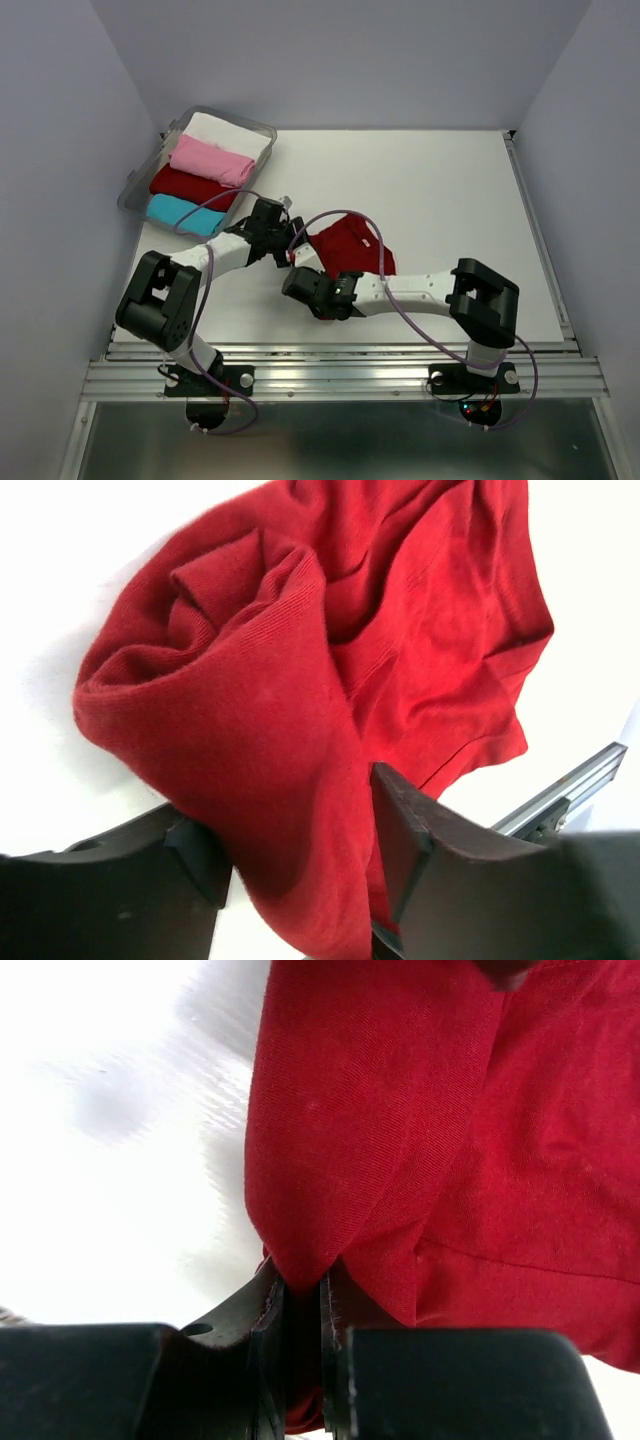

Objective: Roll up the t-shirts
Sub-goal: Roll the T-shirt to the center of the board.

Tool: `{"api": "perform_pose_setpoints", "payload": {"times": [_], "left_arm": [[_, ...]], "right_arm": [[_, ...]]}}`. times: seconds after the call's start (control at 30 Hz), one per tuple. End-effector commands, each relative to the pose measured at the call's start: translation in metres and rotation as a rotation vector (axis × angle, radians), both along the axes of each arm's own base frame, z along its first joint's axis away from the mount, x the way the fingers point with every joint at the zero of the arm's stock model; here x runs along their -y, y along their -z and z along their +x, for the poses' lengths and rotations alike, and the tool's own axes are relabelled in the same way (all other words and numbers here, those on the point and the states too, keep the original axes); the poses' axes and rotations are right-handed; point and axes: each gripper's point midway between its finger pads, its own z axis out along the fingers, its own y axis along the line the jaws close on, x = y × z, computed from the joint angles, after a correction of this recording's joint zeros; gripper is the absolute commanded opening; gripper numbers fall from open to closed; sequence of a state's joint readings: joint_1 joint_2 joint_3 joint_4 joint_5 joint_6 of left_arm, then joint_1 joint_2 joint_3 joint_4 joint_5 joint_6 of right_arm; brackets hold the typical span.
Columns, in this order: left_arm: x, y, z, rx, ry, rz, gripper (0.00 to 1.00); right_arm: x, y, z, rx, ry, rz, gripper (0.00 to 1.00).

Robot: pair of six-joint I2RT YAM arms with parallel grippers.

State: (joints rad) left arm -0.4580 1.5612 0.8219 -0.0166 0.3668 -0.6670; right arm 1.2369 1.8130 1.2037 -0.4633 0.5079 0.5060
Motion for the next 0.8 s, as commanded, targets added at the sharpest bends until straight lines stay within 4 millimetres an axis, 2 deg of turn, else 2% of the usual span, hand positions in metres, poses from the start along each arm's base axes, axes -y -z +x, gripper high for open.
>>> {"api": "perform_pose_setpoints", "payload": {"times": [0.0,0.07,0.1,0.13,0.27,0.53,0.6,0.63,0.77], "left_arm": [[-0.003,-0.030,0.014,0.093,0.020,-0.003,0.67],[-0.005,-0.033,0.015,0.102,0.022,-0.002,0.70],[-0.005,-0.035,0.015,0.107,0.026,-0.004,0.70],[-0.007,-0.041,0.015,0.123,0.026,-0.006,0.74],[-0.010,-0.060,0.018,0.181,0.028,-0.004,0.80],[-0.017,-0.080,0.024,0.220,0.026,0.021,0.80],[-0.018,-0.084,0.024,0.228,0.023,0.019,0.80],[-0.020,-0.084,0.024,0.230,0.023,0.021,0.80],[-0.020,-0.081,0.022,0.222,0.032,0.022,0.78]], "right_arm": [[-0.023,-0.032,-0.002,-0.039,-0.014,0.190,0.01],[-0.024,-0.032,-0.002,-0.085,-0.023,0.236,0.01],[-0.026,-0.040,0.004,-0.085,-0.019,0.281,0.01],[-0.025,-0.035,-0.001,-0.125,-0.027,0.304,0.01],[-0.027,-0.043,0.002,-0.191,-0.038,0.436,0.01],[-0.022,-0.059,0.003,-0.293,-0.037,0.638,0.01],[-0.025,-0.070,0.002,-0.309,-0.046,0.712,0.01],[-0.019,-0.064,0.002,-0.329,-0.020,0.726,0.01],[-0.012,-0.067,-0.002,-0.390,-0.016,0.832,0.01]]}}
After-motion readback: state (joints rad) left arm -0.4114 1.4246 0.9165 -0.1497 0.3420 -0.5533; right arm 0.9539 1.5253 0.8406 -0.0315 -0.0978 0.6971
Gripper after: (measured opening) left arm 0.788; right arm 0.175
